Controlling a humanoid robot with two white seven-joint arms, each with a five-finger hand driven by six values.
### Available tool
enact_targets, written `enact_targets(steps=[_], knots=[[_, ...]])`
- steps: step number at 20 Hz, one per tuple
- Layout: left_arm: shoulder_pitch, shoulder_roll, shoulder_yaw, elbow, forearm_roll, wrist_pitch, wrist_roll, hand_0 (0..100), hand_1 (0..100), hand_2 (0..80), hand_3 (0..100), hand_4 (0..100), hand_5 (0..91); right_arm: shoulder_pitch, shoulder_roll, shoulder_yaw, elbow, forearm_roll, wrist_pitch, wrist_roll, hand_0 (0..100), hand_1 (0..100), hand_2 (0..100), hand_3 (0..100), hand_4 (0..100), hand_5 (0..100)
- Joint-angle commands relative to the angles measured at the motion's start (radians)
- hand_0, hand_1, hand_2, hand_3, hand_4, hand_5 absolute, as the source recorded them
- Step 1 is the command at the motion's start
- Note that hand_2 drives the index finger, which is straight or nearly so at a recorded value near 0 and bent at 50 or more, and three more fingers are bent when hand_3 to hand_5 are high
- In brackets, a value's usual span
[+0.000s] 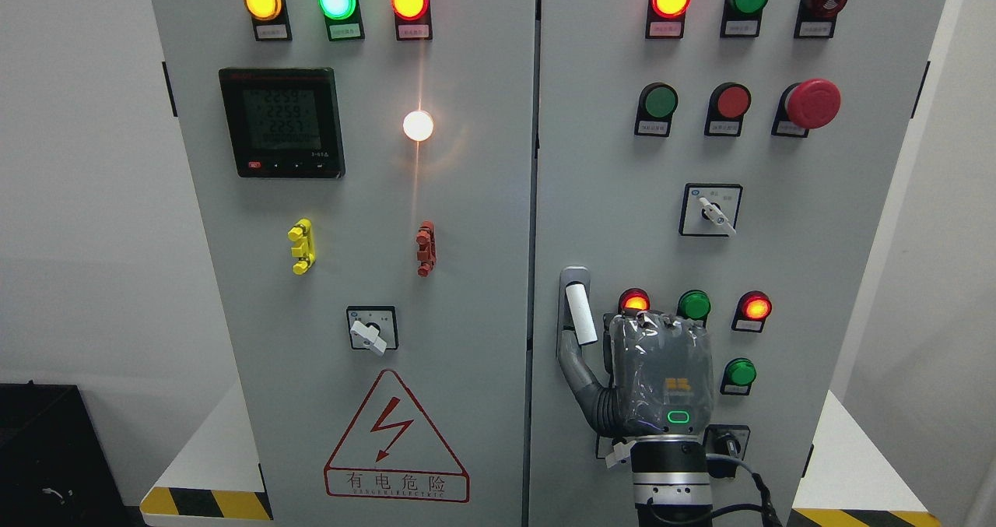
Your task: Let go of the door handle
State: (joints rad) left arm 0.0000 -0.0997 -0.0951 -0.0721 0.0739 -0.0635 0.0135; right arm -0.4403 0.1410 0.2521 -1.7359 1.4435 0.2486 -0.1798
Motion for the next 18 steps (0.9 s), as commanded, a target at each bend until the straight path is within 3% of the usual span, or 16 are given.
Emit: enact_targets(steps=[1, 18], knots=[[0.017, -0.002, 0.000, 0.000, 0.001, 0.001, 0.000, 12, 56, 0.0, 0, 0, 0.0, 0.000, 0.000, -0.001, -0.002, 0.000, 0.000, -0.001, 52, 44, 100, 100, 100, 100], [0.017, 0.000, 0.000, 0.000, 0.001, 0.001, 0.000, 12, 56, 0.0, 0, 0, 0.0, 0.008, 0.000, -0.001, -0.010, 0.000, 0.001, -0.004, 54, 46, 100, 100, 100, 100]])
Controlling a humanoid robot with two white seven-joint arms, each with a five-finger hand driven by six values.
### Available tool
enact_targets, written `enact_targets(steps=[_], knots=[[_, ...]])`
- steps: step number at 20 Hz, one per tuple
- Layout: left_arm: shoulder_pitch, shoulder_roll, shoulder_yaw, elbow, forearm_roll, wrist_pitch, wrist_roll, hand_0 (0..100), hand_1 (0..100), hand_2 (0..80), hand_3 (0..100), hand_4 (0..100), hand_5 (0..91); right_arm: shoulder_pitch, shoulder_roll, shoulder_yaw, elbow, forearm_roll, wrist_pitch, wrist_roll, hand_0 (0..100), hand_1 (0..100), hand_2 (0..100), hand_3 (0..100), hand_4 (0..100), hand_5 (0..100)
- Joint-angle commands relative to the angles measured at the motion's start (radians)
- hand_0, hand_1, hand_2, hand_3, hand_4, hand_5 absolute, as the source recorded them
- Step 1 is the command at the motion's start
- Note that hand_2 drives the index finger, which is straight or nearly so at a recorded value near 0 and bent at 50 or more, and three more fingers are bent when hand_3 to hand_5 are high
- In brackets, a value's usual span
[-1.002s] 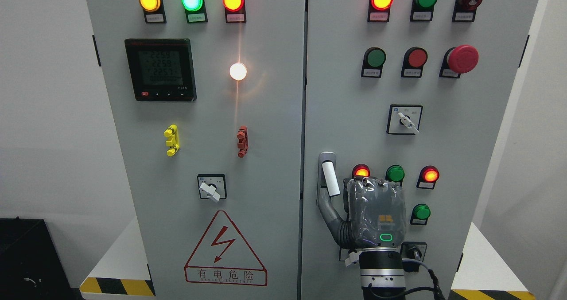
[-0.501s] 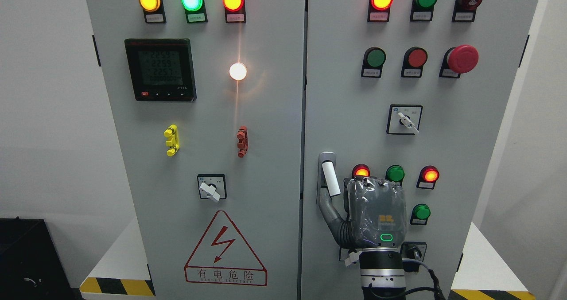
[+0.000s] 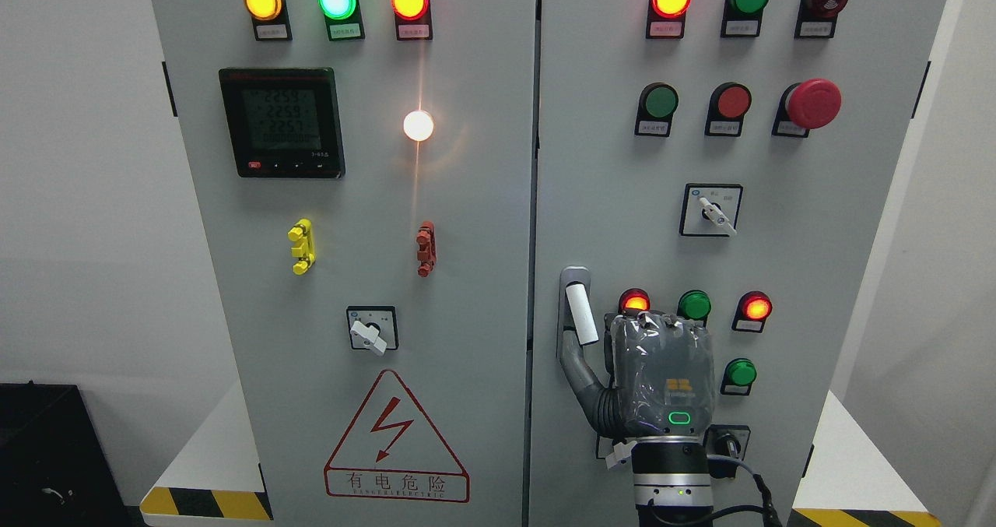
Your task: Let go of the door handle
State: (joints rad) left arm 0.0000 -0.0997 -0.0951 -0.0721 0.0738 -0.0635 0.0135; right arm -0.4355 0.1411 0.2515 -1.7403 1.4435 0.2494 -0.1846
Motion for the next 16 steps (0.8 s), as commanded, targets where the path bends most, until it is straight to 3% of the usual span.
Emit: enact_targets(steps=[1, 16], knots=[[0.017, 0.000, 0.000, 0.000, 0.000, 0.001, 0.000, 12, 56, 0.0, 0, 0, 0.0, 0.004, 0.000, 0.000, -0.005, 0.000, -0.001, 0.001, 54, 46, 100, 100, 100, 100], [0.017, 0.000, 0.000, 0.000, 0.000, 0.001, 0.000, 12, 56, 0.0, 0, 0, 0.0, 0.009, 0.000, -0.001, -0.008, 0.000, 0.001, -0.001, 54, 46, 100, 100, 100, 100]])
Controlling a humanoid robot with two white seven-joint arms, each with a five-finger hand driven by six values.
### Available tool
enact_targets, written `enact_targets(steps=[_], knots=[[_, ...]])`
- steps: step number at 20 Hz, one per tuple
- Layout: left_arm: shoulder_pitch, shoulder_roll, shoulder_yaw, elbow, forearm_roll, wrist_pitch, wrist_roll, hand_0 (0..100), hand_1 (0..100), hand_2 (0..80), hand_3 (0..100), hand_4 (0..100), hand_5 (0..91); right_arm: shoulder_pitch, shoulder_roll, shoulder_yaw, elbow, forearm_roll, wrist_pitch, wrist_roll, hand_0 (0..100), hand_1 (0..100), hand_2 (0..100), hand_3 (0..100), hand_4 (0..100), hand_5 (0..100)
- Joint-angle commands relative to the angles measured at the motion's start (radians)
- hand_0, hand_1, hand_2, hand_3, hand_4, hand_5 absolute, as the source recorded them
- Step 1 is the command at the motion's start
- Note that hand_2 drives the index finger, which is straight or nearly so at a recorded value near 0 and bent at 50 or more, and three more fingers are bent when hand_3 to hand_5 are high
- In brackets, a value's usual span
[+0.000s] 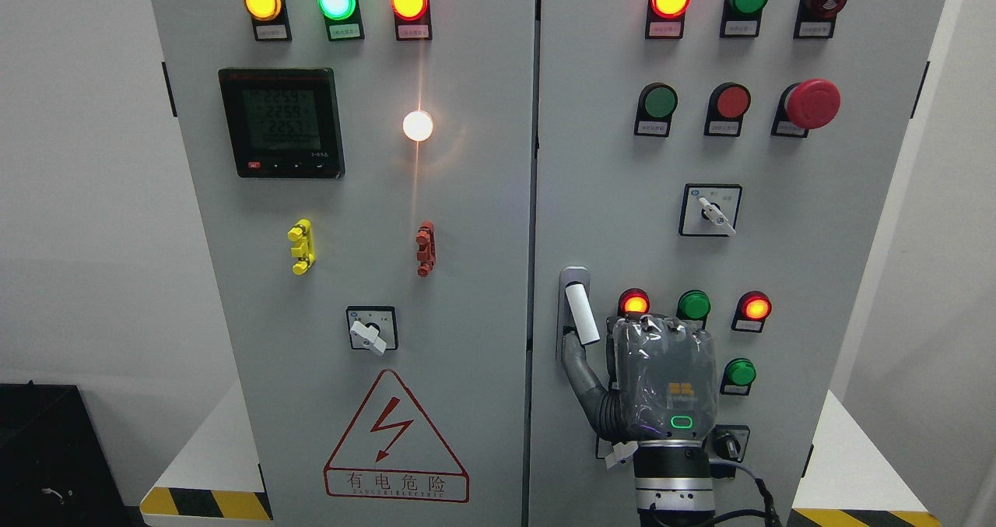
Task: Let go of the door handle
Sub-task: 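Rotate the handle with the right hand toward horizontal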
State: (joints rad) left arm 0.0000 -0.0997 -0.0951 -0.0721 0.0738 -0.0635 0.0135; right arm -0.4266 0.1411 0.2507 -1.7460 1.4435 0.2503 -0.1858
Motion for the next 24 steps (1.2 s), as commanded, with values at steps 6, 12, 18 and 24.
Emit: enact_targets(steps=[6, 12, 18, 24], knots=[[0.017, 0.000, 0.000, 0.000, 0.001, 0.001, 0.000, 12, 56, 0.0, 0, 0, 0.0, 0.000, 0.000, -0.010, -0.003, 0.000, 0.000, -0.001, 55, 45, 100, 100, 100, 100], [0.017, 0.000, 0.000, 0.000, 0.001, 0.001, 0.000, 12, 56, 0.0, 0, 0, 0.0, 0.000, 0.000, -0.016, -0.009, 0.000, 0.001, -0.003, 55, 45, 100, 100, 100, 100], [0.017, 0.000, 0.000, 0.000, 0.000, 0.001, 0.000, 12, 56, 0.0, 0, 0, 0.0, 0.000, 0.000, -0.016, -0.009, 0.000, 0.014, -0.001, 55, 45, 100, 100, 100, 100], [0.017, 0.000, 0.000, 0.000, 0.000, 0.001, 0.000, 12, 56, 0.0, 0, 0, 0.0, 0.000, 0.000, -0.016, -0.010, 0.000, 0.014, -0.001, 55, 45, 100, 100, 100, 100]])
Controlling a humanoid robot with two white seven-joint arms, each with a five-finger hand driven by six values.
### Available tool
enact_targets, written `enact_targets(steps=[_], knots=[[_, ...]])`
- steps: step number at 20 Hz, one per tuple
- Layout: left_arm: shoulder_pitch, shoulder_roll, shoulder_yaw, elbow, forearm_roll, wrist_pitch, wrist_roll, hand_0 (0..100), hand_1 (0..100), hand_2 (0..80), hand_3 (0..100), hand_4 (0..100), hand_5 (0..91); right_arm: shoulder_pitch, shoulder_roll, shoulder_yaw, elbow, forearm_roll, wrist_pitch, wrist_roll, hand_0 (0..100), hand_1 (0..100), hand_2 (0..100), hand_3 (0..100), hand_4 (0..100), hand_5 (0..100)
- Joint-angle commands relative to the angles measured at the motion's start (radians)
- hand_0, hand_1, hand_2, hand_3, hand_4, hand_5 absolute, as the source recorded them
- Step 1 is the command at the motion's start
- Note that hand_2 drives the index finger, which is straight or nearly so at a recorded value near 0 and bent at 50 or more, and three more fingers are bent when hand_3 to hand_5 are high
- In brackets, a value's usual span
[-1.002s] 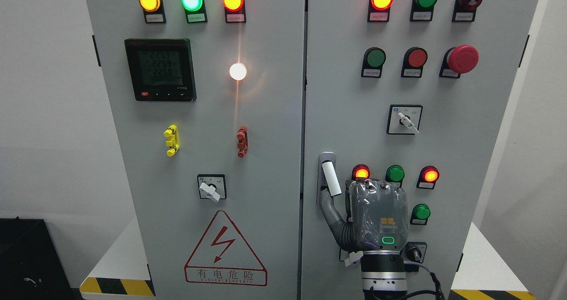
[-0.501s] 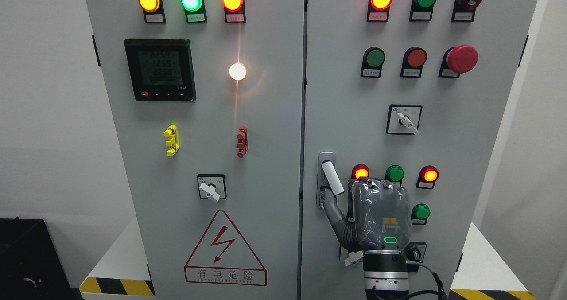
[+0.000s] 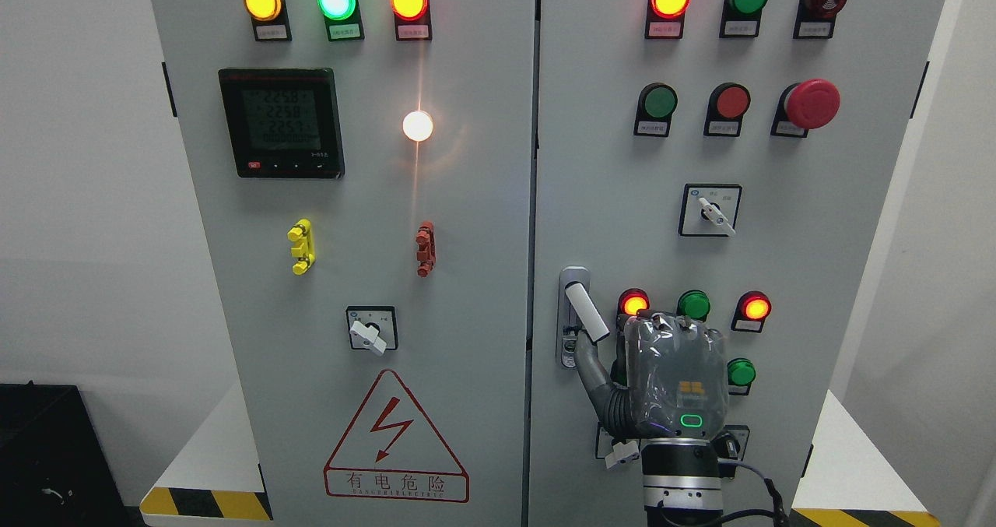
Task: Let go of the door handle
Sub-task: 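Rotate the handle with the right hand toward horizontal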
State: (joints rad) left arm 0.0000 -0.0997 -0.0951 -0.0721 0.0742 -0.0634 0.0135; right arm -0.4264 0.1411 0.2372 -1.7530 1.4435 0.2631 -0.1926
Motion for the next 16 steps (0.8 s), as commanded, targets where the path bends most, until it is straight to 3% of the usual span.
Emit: enact_targets(steps=[1, 16], knots=[[0.017, 0.000, 0.000, 0.000, -0.001, 0.001, 0.000, 12, 56, 0.0, 0, 0, 0.0, 0.000, 0.000, -0.002, -0.003, 0.000, 0.001, 0.004, 55, 45, 100, 100, 100, 100], [0.017, 0.000, 0.000, 0.000, 0.001, 0.001, 0.000, 12, 56, 0.0, 0, 0, 0.0, 0.001, 0.000, -0.006, -0.011, -0.003, -0.001, -0.005, 57, 42, 100, 100, 100, 100]])
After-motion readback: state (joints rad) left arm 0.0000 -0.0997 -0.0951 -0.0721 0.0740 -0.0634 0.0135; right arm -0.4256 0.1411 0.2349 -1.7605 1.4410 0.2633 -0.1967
